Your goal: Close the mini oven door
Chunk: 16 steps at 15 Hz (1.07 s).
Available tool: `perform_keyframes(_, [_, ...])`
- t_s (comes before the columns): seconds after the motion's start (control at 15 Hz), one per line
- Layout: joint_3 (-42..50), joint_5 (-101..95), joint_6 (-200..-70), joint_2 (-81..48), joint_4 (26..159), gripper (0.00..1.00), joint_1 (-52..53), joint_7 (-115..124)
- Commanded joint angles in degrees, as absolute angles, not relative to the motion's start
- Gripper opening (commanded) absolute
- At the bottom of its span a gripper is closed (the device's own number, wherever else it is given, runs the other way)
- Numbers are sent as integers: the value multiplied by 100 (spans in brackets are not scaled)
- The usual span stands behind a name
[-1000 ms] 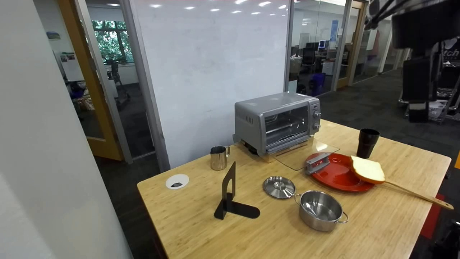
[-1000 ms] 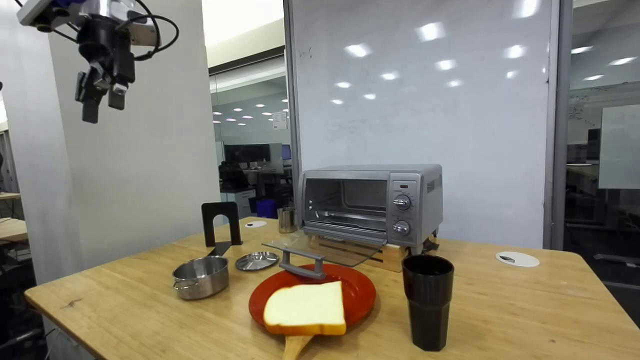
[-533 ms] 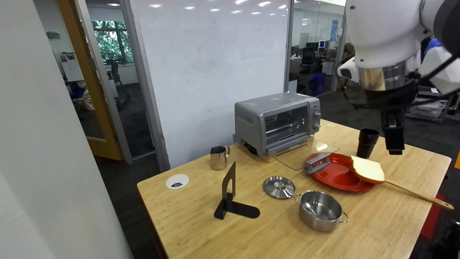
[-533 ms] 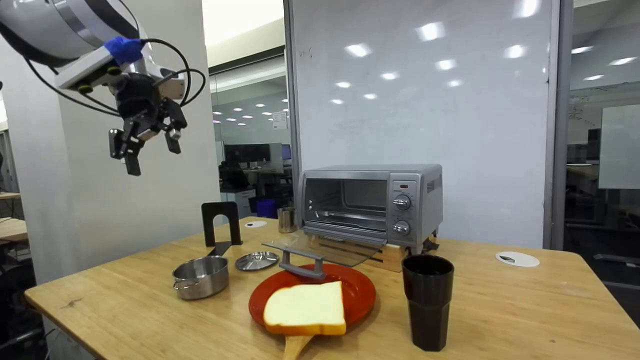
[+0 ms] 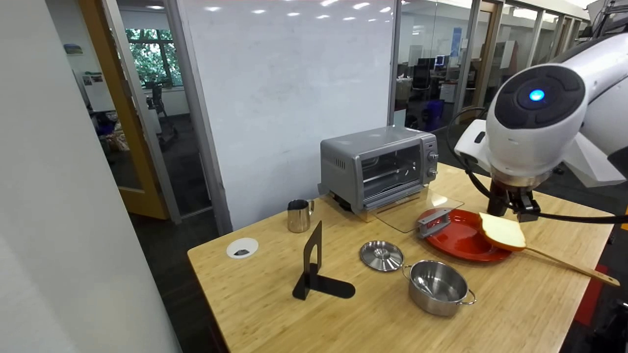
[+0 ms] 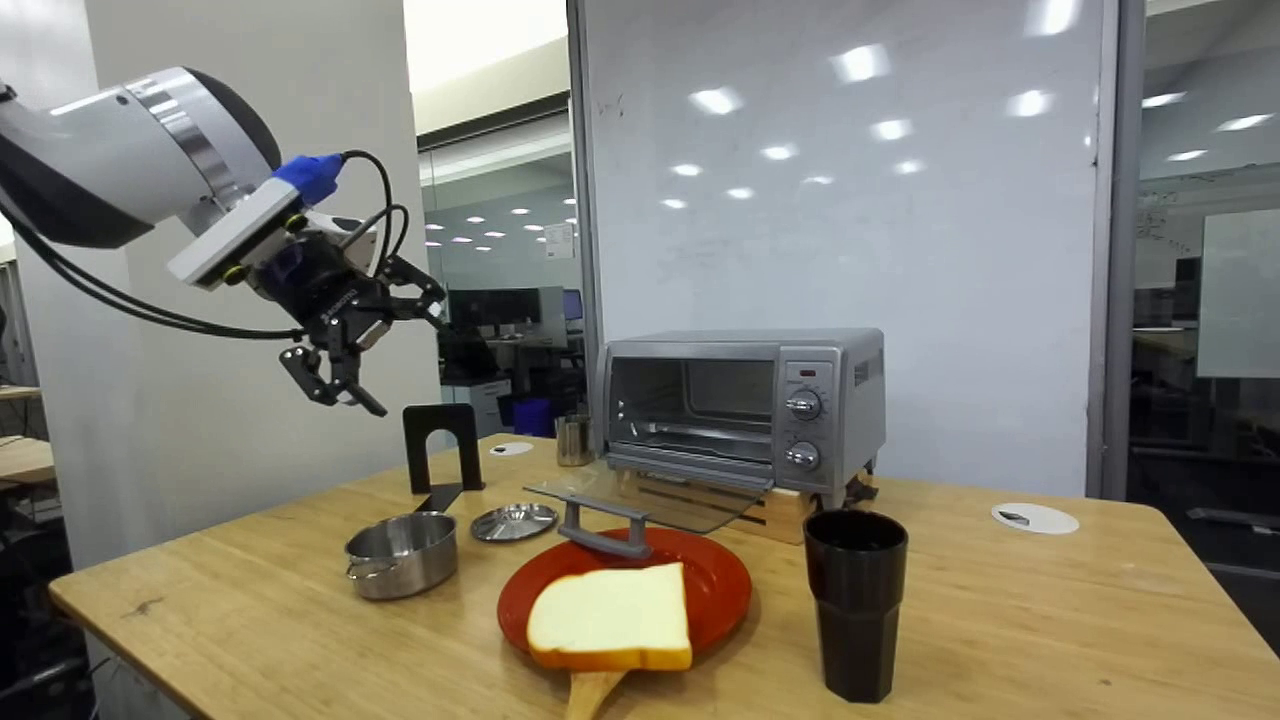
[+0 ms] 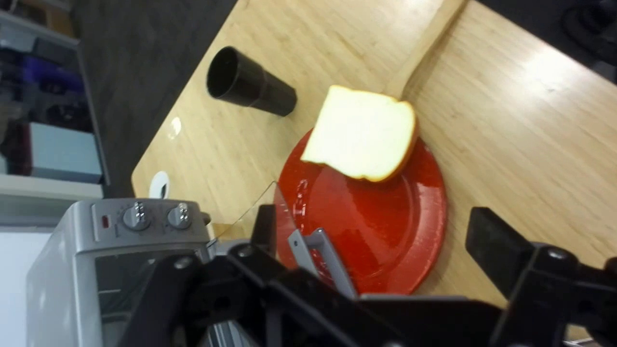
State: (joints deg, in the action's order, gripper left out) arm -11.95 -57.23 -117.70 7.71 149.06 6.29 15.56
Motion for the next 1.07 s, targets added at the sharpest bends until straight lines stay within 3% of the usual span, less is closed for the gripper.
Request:
perform_keyframes(0.0, [-1045,-7339,-12126,538,15064,100,619,2208])
perform_keyframes(0.33, [-933,-9812,-12074,286,15133,100,669,3838])
perform_keyframes(1.0, [-881,-9693,-12006,252,15094,100,710,3929])
